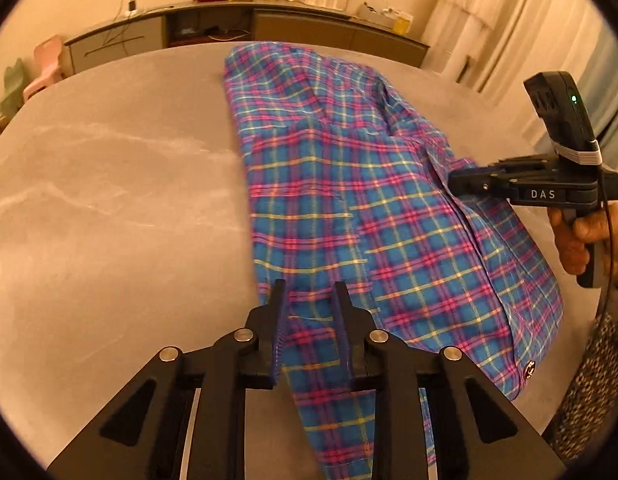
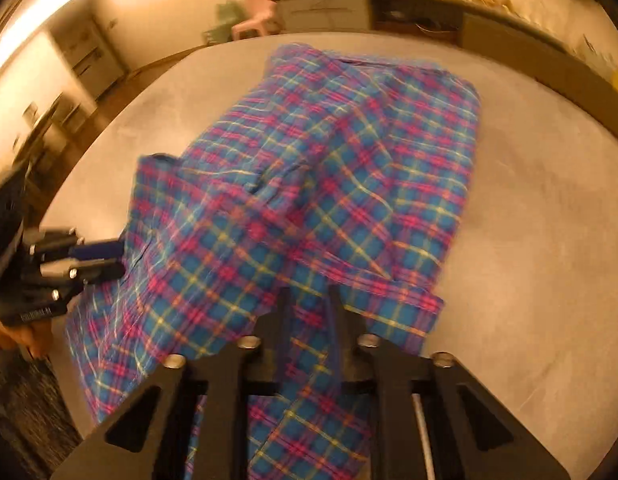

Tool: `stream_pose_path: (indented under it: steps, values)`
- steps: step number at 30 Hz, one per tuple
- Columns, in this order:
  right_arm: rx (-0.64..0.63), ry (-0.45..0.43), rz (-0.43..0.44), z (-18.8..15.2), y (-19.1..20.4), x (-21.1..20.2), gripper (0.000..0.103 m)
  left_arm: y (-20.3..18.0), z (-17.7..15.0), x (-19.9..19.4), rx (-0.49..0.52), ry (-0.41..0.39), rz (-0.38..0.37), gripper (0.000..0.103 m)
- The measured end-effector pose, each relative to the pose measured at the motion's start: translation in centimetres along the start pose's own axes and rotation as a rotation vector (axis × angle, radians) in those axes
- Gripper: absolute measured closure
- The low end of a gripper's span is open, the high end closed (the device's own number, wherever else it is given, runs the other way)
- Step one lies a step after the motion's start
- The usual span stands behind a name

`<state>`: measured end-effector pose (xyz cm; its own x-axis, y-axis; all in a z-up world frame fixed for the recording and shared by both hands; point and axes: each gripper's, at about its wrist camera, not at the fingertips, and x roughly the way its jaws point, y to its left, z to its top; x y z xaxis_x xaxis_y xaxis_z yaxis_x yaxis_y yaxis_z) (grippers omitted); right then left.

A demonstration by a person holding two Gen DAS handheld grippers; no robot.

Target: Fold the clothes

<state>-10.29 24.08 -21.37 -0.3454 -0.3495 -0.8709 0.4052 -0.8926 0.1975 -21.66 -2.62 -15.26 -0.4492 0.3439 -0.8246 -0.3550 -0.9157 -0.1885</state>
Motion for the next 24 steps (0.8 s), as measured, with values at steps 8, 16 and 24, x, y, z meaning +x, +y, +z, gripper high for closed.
stream_pose_path:
  steps: [8, 16, 24]
  values:
    - [-0.019, -0.117, 0.040, 0.6, 3.6, -4.4, 0.084, -5.8, 2.8, -3.2, 0.151, -0.133, -0.071, 0.040]
    - [-0.004, -0.027, 0.066, -0.3, 2.2, 0.0, 0.085, -7.3, 4.5, 2.1, 0.143, -0.034, -0.150, 0.093]
    - [0.013, 0.001, 0.061, 0.4, 1.5, 0.5, 0.085, -0.7, 4.0, 2.8, -0.242, -0.068, -0.332, 0.100]
